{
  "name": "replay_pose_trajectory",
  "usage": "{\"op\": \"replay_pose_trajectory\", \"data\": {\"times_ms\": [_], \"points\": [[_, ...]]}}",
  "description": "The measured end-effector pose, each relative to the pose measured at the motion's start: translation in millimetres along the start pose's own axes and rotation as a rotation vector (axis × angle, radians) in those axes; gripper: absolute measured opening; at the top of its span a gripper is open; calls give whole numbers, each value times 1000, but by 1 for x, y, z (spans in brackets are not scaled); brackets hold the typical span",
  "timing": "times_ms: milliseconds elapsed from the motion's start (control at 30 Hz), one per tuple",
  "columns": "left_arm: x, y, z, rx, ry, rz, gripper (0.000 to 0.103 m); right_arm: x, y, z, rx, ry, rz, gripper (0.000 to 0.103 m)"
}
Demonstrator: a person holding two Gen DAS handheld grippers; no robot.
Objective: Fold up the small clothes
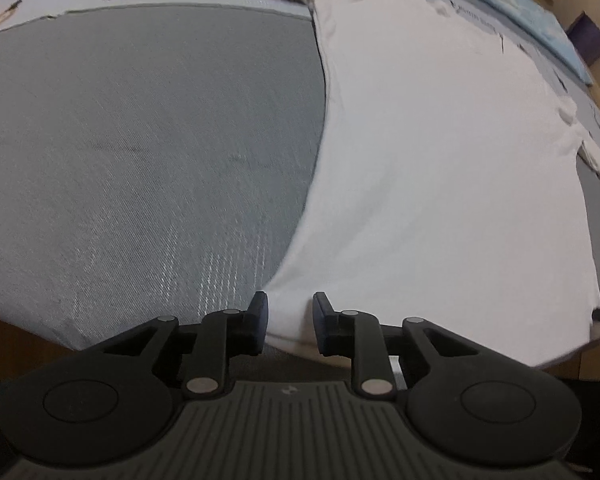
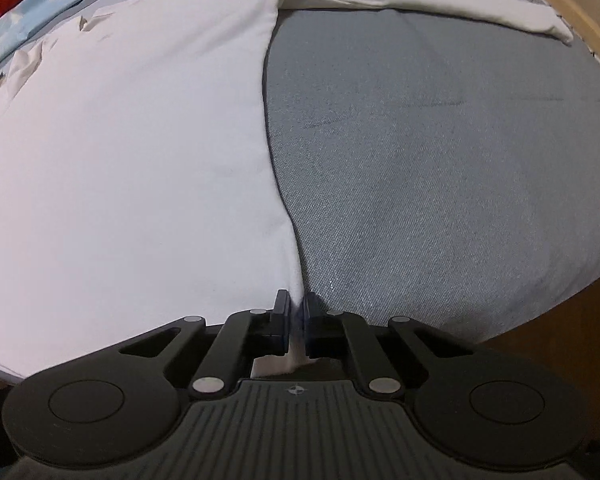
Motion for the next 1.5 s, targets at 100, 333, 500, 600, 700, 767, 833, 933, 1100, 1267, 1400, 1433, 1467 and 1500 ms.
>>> {"op": "replay_pose_trajectory", "data": {"times_ms": [100, 333, 500, 600, 700, 767, 833, 933, 1100, 1267, 1400, 1433, 1467, 1500], "points": [[0, -1, -1, -6, -16, -10, 33, -1, -1, 1, -10, -1, 4, 4], [-8, 8, -1, 59, 7, -81, 6, -7, 0, 4, -25, 15, -27, 4], [-8, 14, -8, 142, 17, -102, 9, -10, 1, 2, -23, 62, -24, 5], [-13, 3, 11, 22, 6, -126, 12, -7, 2, 4, -29, 82, -14, 8], [-17, -3, 23, -41, 94, -121, 12, 0, 3, 21, -119, 80, 22, 25], [-19, 0, 7, 35, 105, -117, 13, 5, 4, 20, -125, 81, 50, 34], [-21, 6, -15, 158, 46, -154, 16, 5, 9, 1, -16, 94, 59, 34], [-30, 1, -5, 110, 33, -196, 25, 5, 8, 2, -14, 115, 57, 36], [-28, -30, 45, -127, 63, -133, 33, -7, -17, 63, -269, 34, -50, 37], [-28, -88, 93, -329, 72, -73, 29, -27, -54, 143, -550, -108, -80, 52], [-1, -154, 112, -441, 27, -34, 18, -30, -78, 171, -718, -155, -15, 55], [17, -168, 113, -468, 20, -1, 18, -29, -80, 167, -739, -151, -28, 55], [34, -181, 111, -487, 14, 35, 18, -28, -80, 160, -743, -145, -57, 55], [53, -195, 105, -503, 4, 68, 18, -27, -81, 152, -729, -142, -83, 55]]}}
Point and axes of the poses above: each gripper's, at about its wrist camera, not at the fingertips, and z roughly against the way its jaws point, x to its left, y to its underside, the point moved 1 cm from there along -z, roughly the way its jaws point, and after that the axes turned 11 degrees about y, right-handed, at the moved point
